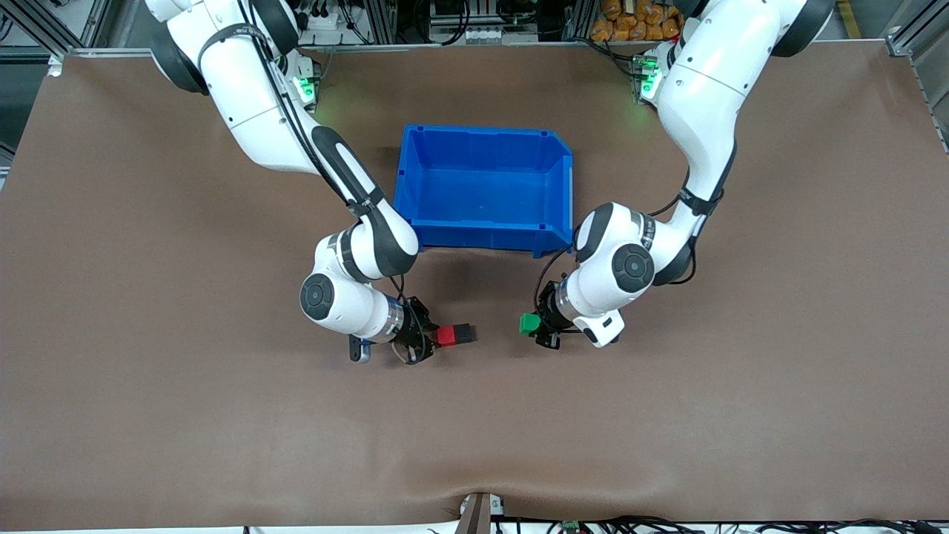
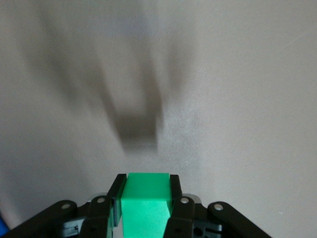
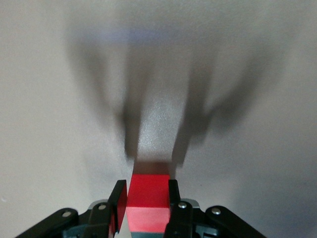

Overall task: Attach green and red cubes to black cube
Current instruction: 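Carry the red cube and green cube toward the black cube, then set the red cube against the black cube and open the right gripper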

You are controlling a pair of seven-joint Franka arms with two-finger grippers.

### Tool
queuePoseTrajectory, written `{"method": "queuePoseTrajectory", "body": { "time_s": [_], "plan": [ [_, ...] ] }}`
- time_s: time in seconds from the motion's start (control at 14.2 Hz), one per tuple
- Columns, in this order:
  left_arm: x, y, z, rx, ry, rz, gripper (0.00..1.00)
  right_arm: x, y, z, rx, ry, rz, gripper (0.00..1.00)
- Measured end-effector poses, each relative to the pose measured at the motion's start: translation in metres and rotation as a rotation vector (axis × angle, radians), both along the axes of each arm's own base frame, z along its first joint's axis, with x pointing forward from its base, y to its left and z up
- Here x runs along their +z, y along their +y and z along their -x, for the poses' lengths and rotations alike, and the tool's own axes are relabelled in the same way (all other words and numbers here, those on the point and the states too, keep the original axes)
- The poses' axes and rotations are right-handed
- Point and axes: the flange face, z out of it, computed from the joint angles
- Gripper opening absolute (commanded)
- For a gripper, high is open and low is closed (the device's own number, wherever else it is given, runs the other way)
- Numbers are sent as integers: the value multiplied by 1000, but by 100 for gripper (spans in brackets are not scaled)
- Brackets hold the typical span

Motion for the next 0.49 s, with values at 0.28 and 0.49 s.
{"method": "queuePoseTrajectory", "body": {
  "time_s": [0.28,0.49],
  "plan": [
    [-15,-13,6,38,-9,19,0,7,11,0,-54,9,-9,100],
    [-19,-20,9,33,-12,20,0,14,34,7,-37,-21,-19,100]
  ]
}}
